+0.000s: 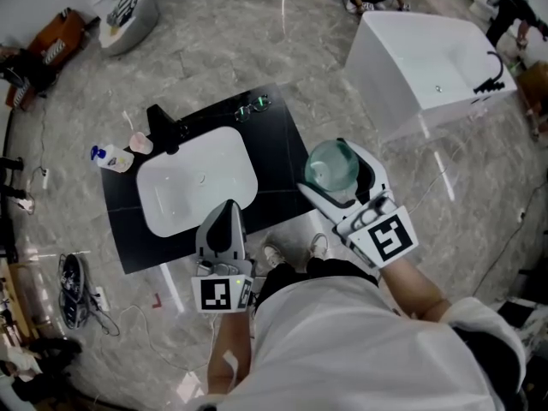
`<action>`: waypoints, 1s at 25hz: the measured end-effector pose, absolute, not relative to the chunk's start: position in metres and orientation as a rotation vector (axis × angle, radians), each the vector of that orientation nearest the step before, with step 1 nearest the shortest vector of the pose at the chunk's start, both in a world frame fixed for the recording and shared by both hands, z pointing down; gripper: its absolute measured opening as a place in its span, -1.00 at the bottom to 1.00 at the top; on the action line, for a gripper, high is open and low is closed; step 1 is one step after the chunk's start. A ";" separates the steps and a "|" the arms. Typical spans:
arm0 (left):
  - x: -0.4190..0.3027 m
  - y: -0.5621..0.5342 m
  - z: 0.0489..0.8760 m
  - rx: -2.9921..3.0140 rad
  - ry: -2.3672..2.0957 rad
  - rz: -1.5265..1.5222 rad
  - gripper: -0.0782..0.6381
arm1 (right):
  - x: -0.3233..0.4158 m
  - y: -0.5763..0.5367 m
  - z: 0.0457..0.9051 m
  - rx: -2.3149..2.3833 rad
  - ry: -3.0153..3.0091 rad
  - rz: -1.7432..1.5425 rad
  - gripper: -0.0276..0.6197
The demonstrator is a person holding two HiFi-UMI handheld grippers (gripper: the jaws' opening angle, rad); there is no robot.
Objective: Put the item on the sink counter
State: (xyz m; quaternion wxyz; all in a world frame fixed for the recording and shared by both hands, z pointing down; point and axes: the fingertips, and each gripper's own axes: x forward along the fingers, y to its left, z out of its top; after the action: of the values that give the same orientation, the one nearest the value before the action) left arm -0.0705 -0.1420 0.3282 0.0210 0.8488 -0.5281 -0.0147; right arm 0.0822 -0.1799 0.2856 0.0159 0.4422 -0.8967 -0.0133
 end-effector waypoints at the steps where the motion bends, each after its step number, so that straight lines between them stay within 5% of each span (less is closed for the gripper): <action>1: -0.072 -0.142 0.327 2.633 -1.636 -0.049 -0.78 | 0.080 -0.181 0.285 1.374 -2.785 -0.047 0.33; 25: -0.094 -0.151 0.337 2.627 -1.548 -0.071 -0.78 | 0.055 -0.208 0.293 1.385 -2.689 -0.041 0.33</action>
State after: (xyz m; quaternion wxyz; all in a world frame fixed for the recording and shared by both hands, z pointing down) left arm -0.0939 -0.1508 0.3373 0.0457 0.8605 -0.5069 -0.0232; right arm 0.0552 -0.2079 0.2928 0.0582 0.4570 -0.8874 -0.0134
